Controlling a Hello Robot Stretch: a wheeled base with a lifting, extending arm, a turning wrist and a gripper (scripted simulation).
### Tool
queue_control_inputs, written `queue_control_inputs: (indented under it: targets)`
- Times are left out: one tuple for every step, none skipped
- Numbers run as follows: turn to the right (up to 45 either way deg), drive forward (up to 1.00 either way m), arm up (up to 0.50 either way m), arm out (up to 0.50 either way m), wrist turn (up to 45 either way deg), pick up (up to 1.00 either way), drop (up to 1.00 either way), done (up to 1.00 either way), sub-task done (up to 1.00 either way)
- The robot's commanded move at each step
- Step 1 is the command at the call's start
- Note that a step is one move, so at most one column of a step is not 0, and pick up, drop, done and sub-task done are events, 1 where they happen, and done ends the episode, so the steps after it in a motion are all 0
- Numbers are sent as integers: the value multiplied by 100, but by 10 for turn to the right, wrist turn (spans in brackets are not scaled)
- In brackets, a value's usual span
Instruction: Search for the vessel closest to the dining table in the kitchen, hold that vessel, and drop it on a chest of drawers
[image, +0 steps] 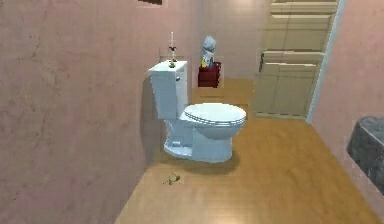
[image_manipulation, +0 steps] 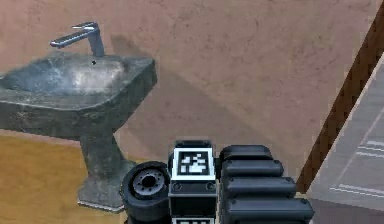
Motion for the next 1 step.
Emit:
queue_control_inputs:
  targets:
    - [240, 0, 0, 0, 0, 0, 0, 0, 0]
